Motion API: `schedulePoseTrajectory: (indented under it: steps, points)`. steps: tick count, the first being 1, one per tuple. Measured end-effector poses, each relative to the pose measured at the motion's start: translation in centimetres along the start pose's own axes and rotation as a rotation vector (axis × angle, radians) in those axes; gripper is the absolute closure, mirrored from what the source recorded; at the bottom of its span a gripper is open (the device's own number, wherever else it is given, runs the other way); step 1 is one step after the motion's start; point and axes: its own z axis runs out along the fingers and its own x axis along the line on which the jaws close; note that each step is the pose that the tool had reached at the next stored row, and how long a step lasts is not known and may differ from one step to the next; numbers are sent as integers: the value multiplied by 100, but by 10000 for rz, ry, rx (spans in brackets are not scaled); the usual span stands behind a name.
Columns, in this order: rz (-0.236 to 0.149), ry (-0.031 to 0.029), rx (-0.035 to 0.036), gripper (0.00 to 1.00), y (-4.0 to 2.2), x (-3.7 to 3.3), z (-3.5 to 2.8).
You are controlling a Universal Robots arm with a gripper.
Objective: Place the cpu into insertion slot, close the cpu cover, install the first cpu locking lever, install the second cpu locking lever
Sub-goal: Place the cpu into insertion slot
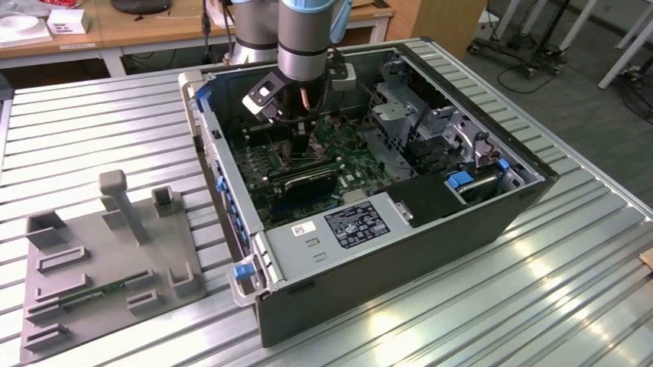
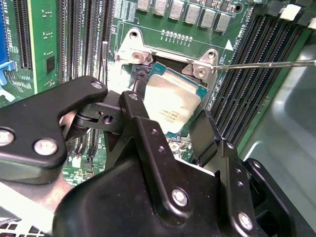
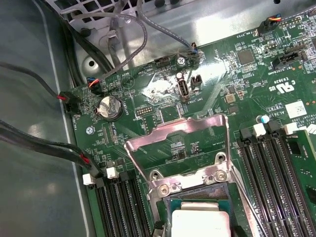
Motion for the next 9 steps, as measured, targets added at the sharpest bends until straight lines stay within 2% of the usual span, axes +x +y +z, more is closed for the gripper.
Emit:
schedulePoseTrajectory:
  steps: [2, 6, 9]
  points:
    - [0, -14, 2, 38, 2, -5, 1]
    - [3, -153, 30, 38, 5, -17, 0]
    - [3, -152, 40, 38, 5, -18, 0]
